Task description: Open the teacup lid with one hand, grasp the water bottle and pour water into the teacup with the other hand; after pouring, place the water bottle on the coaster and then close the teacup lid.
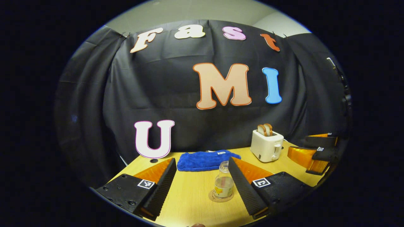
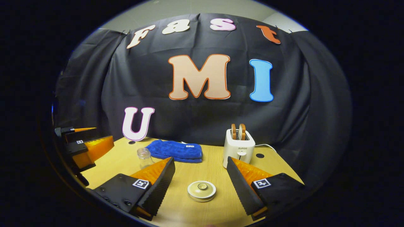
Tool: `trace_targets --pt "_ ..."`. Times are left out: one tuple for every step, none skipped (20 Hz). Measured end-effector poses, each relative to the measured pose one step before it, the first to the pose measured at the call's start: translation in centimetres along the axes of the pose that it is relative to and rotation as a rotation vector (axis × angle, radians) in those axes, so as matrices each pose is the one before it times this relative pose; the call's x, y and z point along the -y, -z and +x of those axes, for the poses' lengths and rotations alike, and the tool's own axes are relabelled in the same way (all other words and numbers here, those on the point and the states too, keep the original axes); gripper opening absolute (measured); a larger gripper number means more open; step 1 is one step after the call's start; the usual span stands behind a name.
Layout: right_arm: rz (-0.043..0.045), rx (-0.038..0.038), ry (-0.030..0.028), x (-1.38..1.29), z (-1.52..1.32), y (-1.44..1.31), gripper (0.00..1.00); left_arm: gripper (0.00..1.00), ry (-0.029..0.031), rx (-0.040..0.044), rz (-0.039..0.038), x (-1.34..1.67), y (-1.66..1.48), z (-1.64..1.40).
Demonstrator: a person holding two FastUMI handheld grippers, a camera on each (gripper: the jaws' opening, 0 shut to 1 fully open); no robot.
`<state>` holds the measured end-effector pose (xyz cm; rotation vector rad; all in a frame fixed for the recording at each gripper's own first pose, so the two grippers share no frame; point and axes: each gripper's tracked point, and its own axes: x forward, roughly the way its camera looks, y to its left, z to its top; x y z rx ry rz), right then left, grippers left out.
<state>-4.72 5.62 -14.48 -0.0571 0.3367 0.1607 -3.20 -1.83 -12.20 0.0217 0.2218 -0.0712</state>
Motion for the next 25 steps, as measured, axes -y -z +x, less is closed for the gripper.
trace_targets --pt "0.01632 0.00324 -0.00573 -0.168 -0.418 -0.131 1.0 0.96 -0.00657 0.00711 0.01272 -0.299 -0.575 -0.324" --pt "0.01206 0.00126 -0.00769 -0.288 -0.173 -0.147 1.0 0.96 -0.02589 0.01387 0.00882 -0.771 -0.55 -0.139" --pt "0.00113 0.00208 0.00555 0.305 -0.055 -0.187 1.0 0.96 -0.00307 0.02279 -0.00671 -0.298 -0.737 -0.069" --pt "0.0007 0.00824 0.01278 0.462 -0.137 -0.389 1.0 0.96 -0.00233 0.00551 0.00276 0.231 -0.358 -0.172" --pt "0.00648 0.01364 0.01007 0.207 -0.09 -0.466 1.0 0.96 0.00503 -0.00237 0.00353 -0.047 -0.023 -0.105" --pt "0.0085 0.01718 0.00852 0.143 -0.108 -0.643 1.0 0.96 0.00509 -0.00193 -0.00179 0.012 -0.012 -0.09" --pt "0.00212 0.01608 0.00997 0.181 -0.132 -0.551 1.0 0.96 0.00537 0.00079 -0.00415 -0.022 -0.163 -0.098" --pt "-0.00404 0.01553 0.00985 0.327 -0.101 -0.555 1.0 0.96 0.00259 0.0021 -0.0006 -0.072 -0.069 0.052" --pt "-0.00511 0.01824 0.00783 0.208 -0.147 -0.681 1.0 0.96 0.0076 0.00176 0.00317 -0.042 -0.213 0.082" --pt "-0.00634 0.01385 0.00672 0.184 0.077 -0.482 1.0 0.96 0.01052 0.00243 0.00789 0.027 -0.132 0.051" --pt "-0.00337 0.01004 0.0066 0.235 0.125 -0.458 1.0 0.96 0.0122 0.00167 0.01105 0.021 -0.235 0.244" --pt "0.00028 0.00654 0.00228 0.107 0.005 -0.357 1.0 0.96 0.01063 0.00798 0.01169 -0.05 -0.51 0.286" --pt "0.00153 0.00631 0.00586 0.13 0.036 -0.455 1.0 0.96 0.00164 0.01429 0.00823 -0.218 -0.718 0.188" --pt "0.00314 0.01156 0.00824 0.189 -0.018 -0.525 1.0 0.99 0.00015 0.01675 0.00649 -0.243 -0.623 0.145" --pt "-0.00112 0.0093 0.00726 0.217 -0.067 -0.47 1.0 0.96 -0.00154 0.01322 0.00348 -0.244 -0.492 0.082" --pt "-0.00344 0.00869 0.00327 0.046 -0.061 -0.253 1.0 0.99 0.00354 0.01019 0.00311 0.086 -0.277 -0.019" --pt "-0.00586 0.00195 0.00272 0.004 -0.019 0.028 1.0 0.96 0.00215 0.00378 0.00173 -0.008 -0.112 -0.016" --pt "-0.00478 -0.00246 -0.00065 -0.062 -0.156 0.033 1.0 0.96 0.001 0.00062 -0.00096 0.018 -0.073 0.065" --pt "-0.00451 -0.00113 0.00058 -0.06 -0.189 -0.003 1.0 0.96 0.00184 -0.00202 -0.00329 0.055 0.06 -0.074" --pt "-0.00245 -0.00162 0.00252 0.004 -0.054 0.003 1.0 0.96 0.00003 -0.0042 -0.00389 -0.076 0.14 -0.101" --pt "0.00093 0.00226 0.00118 -0.1 0.127 0.09 1.0 0.96 -0.00019 -0.00134 -0.0049 -0.003 0.119 -0.058" --pt "-0.00003 0.00341 0.00564 0.047 0.065 -0.1 1.0 0.96 -0.00134 -0.00081 -0.00338 -0.007 -0.054 -0.024" --pt "-0.0008 -0.0032 0.00492 0.072 -0.041 0.094 1.0 0.96 -0.0024 -0.00003 -0.0004 -0.144 -0.023 -0.015" --pt "-0.00044 -0.00682 0.00184 -0.06 0.067 0.264 1.0 0.96 0.00073 0.00151 0.00432 -0.087 -0.011 0.042" --pt "-0.00068 -0.00561 0.00157 -0.093 -0.014 0.172 1.0 0.96 -0.00537 0.00331 0.00661 -0.231 -0.189 0.069"
